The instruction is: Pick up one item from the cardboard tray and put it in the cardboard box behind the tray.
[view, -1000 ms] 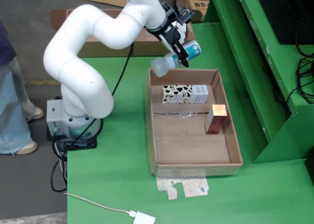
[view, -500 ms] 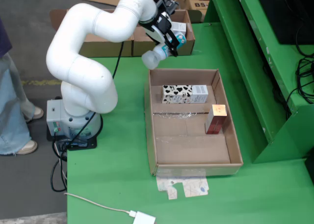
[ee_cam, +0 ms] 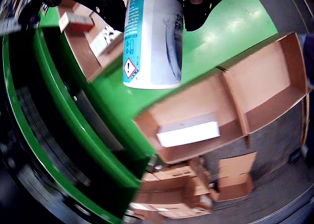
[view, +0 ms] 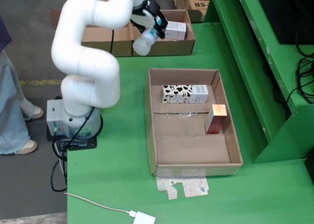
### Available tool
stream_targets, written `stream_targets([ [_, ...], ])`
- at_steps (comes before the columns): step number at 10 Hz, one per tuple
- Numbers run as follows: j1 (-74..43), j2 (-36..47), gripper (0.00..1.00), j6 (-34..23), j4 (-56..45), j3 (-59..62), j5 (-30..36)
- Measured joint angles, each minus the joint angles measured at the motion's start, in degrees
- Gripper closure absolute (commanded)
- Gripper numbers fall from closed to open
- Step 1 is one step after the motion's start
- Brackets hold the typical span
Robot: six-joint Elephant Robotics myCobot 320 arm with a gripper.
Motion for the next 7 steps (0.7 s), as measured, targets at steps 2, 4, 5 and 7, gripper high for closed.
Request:
stream_targets([
  [2,4.9,-4.7,1.00,-1.6,-1.2,3.2,0.3],
  [4,10.4,-5.9,1.00,-2.1,-4.0,3.8,0.4],
  [5,12.7,-7.7,1.00,-1.9,-5.7,6.1,0.3],
  [7,18.3,-10.3,1.00,-0.6,-8.3,7.5,-0.4],
])
